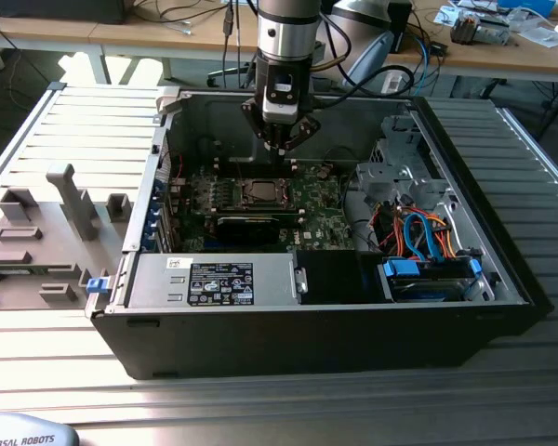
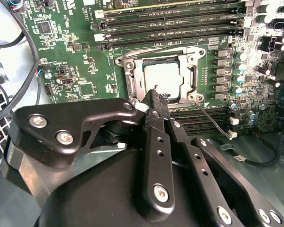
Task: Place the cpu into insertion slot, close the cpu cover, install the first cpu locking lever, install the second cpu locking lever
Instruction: 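Install the first cpu locking lever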
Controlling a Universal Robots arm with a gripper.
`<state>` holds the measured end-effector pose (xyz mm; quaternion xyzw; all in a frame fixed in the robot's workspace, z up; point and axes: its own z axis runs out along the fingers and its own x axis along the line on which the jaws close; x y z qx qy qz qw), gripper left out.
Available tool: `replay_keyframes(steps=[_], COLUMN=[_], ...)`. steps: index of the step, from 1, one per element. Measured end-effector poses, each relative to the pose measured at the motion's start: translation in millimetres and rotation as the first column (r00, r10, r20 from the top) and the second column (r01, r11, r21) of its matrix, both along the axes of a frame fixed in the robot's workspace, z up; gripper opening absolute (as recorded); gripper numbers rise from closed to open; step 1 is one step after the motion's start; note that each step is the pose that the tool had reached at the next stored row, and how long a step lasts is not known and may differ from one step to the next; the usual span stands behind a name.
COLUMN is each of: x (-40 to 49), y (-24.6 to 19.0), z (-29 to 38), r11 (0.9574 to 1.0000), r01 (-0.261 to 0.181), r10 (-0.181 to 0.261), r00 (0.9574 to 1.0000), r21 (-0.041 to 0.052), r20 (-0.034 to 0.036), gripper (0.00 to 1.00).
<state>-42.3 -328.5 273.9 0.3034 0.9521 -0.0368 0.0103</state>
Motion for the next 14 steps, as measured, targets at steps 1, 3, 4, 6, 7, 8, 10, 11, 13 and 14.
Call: replay_keyframes(steps=[1,3,4,6,7,8,10,11,13,14], x=[0.0,0.0,0.0,0.0,0.0,0.0,0.0,0.0,0.0,0.0], y=[0.0,0.0,0.0,0.0,0.0,0.0,0.0,0.0,0.0,0.0], z=[0.0,0.0,0.0,0.0,0.0,0.0,0.0,0.0,0.0,0.0], r11=[1.0,1.0,1.0,1.0,0.9999,0.9999,0.9999,0.9999,0.9998,0.9998], r01=[-0.002,-0.005,-0.006,-0.009,-0.011,-0.012,-0.015,-0.016,-0.019,-0.02], r10=[0.002,0.005,0.006,0.009,0.011,0.012,0.015,0.016,0.019,0.02], r00=[1.0,1.0,1.0,1.0,0.9999,0.9999,0.9999,0.9999,0.9998,0.9998], r21=[-0.0001,-0.0001,-0.0001,-0.0001,-0.0001,-0.0001,-0.0001,-0.0001,-0.0001,-0.0001], r20=[0.0,0.0,0.0,0.0,0.0,0.0,0.0,0.0,0.0,0.0], gripper=[0.11,0.11,0.11,0.11,0.11,0.11,0.11,0.11,0.11,0.11])
